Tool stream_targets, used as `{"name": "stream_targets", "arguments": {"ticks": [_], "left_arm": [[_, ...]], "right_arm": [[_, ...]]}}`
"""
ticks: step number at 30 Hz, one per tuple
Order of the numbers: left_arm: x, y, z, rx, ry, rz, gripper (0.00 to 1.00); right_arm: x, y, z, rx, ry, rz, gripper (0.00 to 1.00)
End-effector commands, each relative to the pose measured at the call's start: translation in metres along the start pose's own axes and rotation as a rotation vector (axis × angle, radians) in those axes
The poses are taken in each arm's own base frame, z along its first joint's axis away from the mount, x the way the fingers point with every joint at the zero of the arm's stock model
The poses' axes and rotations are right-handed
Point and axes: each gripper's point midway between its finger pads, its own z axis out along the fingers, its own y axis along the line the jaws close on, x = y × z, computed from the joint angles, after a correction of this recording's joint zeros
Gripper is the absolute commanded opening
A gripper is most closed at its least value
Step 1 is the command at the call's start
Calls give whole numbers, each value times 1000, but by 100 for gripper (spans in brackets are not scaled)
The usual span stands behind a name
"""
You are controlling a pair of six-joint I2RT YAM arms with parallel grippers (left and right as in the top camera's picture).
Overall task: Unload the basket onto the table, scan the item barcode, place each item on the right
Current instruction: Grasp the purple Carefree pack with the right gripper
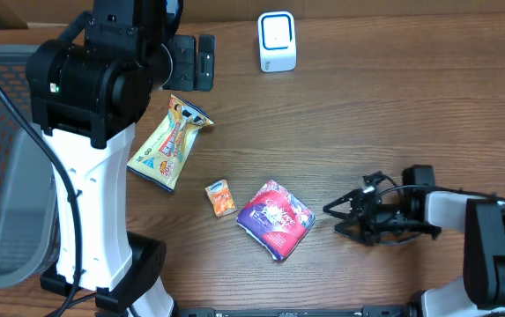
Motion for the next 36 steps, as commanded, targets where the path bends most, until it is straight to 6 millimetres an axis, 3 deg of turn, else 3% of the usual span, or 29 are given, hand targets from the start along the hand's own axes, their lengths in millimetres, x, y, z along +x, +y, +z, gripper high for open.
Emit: {"name": "stream_targets", "arguments": {"ticks": [1, 6, 10, 11, 14, 16, 19, 24, 27, 28, 30, 34, 36], "left_arm": [[1, -1, 6, 5, 16, 15, 100], [1, -1, 6, 5, 16, 15, 100], [1, -1, 6, 5, 16, 14, 100], [1, -1, 6, 5, 16, 15, 100], [1, -1, 6, 5, 16, 15, 100], [1, -1, 6, 5, 16, 15, 100], [1, -1, 6, 5, 16, 14, 100], [1, -1, 6, 5, 16, 14, 100], [1, -1, 6, 5, 16, 15, 100], [1, -1, 6, 5, 16, 14, 100], [1, -1, 6, 5, 16, 15, 100], [1, -1, 6, 5, 16, 14, 100], [1, -1, 6, 5, 16, 14, 100]], "right_arm": [[6, -46, 16, 261, -3, 139, 100], [8, -39, 45, 365, 43, 117, 100], [4, -28, 56, 403, 63, 75, 100], [4, -27, 57, 405, 64, 68, 91], [4, -26, 59, 407, 66, 59, 40], [4, -26, 59, 407, 66, 58, 18], [3, -25, 59, 404, 65, 46, 5], [-3, -13, 58, 397, 78, -23, 4], [-18, 19, 53, 379, 52, -146, 4], [-29, 53, 46, 347, 16, -248, 4], [-33, 97, 37, 289, -13, -376, 4], [-22, 185, 16, 116, -62, -587, 4], [-10, 214, 6, 54, -75, -675, 4]]}}
